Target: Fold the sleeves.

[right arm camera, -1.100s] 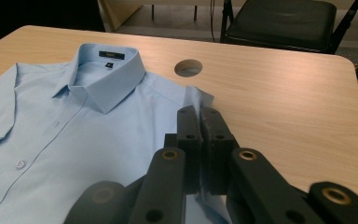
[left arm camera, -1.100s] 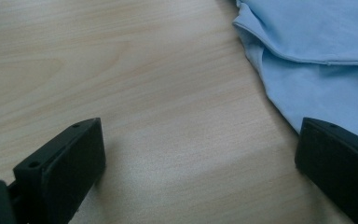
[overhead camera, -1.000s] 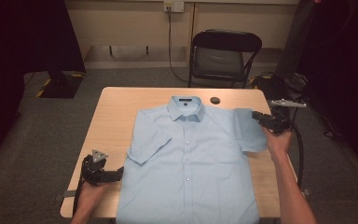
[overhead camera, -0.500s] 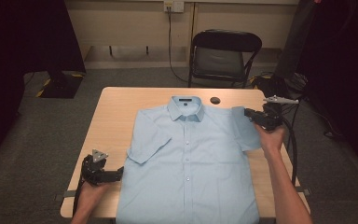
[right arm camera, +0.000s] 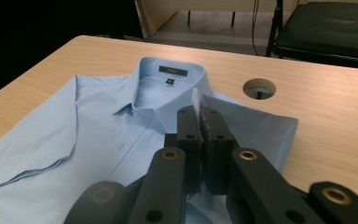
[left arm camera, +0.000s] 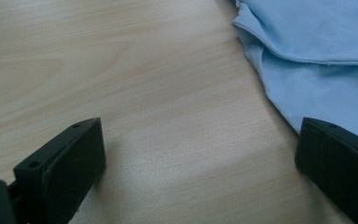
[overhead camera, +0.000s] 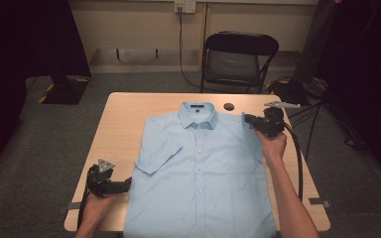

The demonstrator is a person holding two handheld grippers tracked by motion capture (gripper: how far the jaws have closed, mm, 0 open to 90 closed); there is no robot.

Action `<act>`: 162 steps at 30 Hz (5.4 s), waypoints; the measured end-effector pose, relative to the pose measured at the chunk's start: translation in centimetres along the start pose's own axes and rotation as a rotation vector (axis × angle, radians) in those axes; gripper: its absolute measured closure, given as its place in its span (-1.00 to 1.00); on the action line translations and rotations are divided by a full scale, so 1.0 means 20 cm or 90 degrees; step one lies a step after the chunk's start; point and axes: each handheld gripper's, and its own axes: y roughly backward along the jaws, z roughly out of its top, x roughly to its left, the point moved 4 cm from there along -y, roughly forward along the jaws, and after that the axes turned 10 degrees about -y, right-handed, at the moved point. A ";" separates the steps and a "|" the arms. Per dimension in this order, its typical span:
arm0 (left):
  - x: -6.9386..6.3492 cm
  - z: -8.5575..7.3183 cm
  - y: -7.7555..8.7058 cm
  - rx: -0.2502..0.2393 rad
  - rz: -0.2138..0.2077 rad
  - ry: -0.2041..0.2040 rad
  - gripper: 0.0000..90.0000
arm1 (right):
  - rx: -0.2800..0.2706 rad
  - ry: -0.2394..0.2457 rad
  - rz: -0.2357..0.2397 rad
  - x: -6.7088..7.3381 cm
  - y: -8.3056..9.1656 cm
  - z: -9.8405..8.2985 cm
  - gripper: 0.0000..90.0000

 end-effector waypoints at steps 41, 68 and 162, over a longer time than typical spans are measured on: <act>0.00 0.00 0.00 0.000 -0.003 -0.003 -0.97 | 0.097 -0.014 0.016 0.20 -0.39 -0.37 0.93; 0.00 0.00 0.00 0.000 -0.003 -0.003 -0.97 | 0.154 -0.024 0.005 0.20 -0.51 -0.47 0.74; 0.00 0.00 0.00 0.002 0.007 0.008 -0.99 | -0.022 -0.050 -0.091 -0.16 0.30 -0.61 -0.79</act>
